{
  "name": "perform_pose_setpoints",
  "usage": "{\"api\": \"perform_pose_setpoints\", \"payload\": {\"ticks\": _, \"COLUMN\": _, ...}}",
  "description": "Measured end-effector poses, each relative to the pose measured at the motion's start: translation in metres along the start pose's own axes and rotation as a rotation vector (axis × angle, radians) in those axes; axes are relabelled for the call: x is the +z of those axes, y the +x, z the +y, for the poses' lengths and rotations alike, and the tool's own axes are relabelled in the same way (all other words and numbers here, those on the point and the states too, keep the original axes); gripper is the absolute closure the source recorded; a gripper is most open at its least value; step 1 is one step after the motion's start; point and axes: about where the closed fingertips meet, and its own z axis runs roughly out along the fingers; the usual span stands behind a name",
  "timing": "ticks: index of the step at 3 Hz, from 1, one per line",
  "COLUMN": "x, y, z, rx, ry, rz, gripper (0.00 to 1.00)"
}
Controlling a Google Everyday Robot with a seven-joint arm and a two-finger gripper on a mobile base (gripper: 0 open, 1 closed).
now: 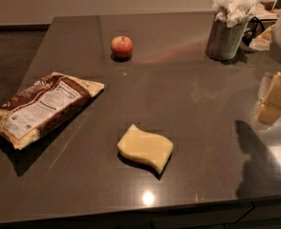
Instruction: Move apple near sponge
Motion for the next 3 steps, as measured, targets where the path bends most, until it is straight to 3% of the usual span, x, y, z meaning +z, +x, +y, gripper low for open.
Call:
{"api": "perform_pose_setpoints", "payload": {"ticks": 1, "x": -0.001, "y": -0.001, "z": -0.001, "rx": 0.002, "ry": 0.002, "rz": -0.003, "gripper": 0.00}}
{"api": "perform_pose_setpoints", "payload": {"ticks": 2, "x": 0.005, "y": -0.020, "z": -0.023, "rx": 0.026, "ry": 0.006, "rz": -0.044, "gripper": 0.00}}
{"api": "perform_pose_setpoints", "payload": {"ticks": 3, "x": 0.021, "y": -0.052, "z": -0.062, "rx": 0.048, "ry": 0.023, "rz": -0.131, "gripper": 0.00}}
